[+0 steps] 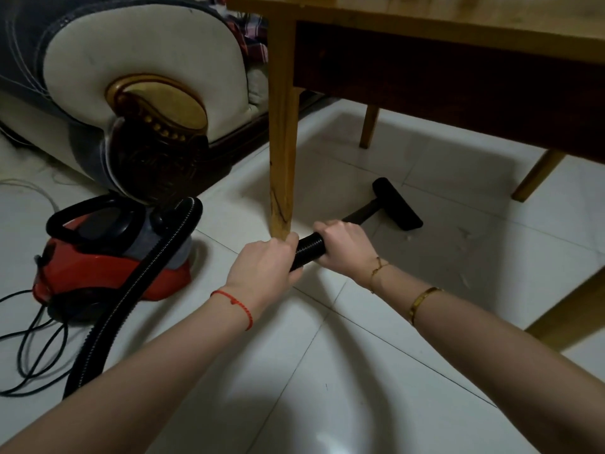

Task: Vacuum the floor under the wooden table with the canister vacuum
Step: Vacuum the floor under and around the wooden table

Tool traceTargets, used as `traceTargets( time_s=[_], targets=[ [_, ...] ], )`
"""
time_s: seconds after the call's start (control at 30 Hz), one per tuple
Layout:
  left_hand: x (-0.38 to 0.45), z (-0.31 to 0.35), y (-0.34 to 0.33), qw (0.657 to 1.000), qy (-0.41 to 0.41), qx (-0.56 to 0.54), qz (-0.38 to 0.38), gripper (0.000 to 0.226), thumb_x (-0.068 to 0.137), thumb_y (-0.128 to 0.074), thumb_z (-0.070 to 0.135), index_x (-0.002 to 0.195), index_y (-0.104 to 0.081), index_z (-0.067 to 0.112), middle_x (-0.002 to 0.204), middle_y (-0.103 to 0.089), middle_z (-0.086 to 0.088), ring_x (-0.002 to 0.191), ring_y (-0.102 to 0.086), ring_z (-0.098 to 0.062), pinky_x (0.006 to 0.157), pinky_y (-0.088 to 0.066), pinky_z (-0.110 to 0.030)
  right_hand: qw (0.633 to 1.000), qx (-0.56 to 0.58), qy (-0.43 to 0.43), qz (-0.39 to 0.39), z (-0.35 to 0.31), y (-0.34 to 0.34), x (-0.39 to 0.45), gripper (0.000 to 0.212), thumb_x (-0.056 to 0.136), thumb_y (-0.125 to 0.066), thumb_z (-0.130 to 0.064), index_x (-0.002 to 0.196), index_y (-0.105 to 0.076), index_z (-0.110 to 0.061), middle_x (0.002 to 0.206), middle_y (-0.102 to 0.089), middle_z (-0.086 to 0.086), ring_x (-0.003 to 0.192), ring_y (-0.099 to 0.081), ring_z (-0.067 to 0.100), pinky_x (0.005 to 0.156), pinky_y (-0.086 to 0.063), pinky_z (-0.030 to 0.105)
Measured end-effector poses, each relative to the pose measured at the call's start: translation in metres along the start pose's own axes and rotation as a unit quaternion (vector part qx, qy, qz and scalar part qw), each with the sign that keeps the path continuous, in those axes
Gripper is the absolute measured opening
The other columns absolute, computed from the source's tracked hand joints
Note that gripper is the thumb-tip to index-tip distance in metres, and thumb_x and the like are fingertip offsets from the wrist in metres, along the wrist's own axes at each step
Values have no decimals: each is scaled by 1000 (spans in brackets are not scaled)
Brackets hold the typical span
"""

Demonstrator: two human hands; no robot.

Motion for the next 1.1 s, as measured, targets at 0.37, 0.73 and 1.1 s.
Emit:
traceTargets(
  time_s=[0.37, 0.73, 1.1],
  targets=[
    [74, 104, -19, 999, -42, -6, -11, 28, 93, -51, 33, 113, -46, 14, 102, -65, -7, 90, -66, -30, 61, -34, -30, 991, 33, -132, -3, 119, 1, -49, 15, 82, -62, -19, 91, -54, -10, 89, -58, 9, 81, -58, 28, 66, -41, 29],
    [131, 189, -34, 997, -67, -34, -28, 31, 92, -55, 24, 119, -48, 10, 112, -63, -10, 102, -63, -31, 68, -35, -31, 975, 86, -201, -37, 228, -11, -73, 13, 80, -65, -19, 86, -55, -12, 95, -59, 13, 88, -56, 30, 68, -32, 28],
    [108, 151, -24, 998, -46, -39, 2, 27, 93, -52, 27, 115, -47, 12, 106, -65, -8, 95, -65, -31, 64, -33, -30, 982, 128, -136, 23, 182, -6, -56, 12, 74, -61, -16, 82, -56, -10, 85, -58, 12, 81, -55, 30, 67, -39, 31]
  ],
)
Point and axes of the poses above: each hand's wrist, its own x-axis towards the middle knuckle, its own y-axis out of the back of the hand, z = x × y, the point moved 4 cm from there along x, towards the middle knuckle
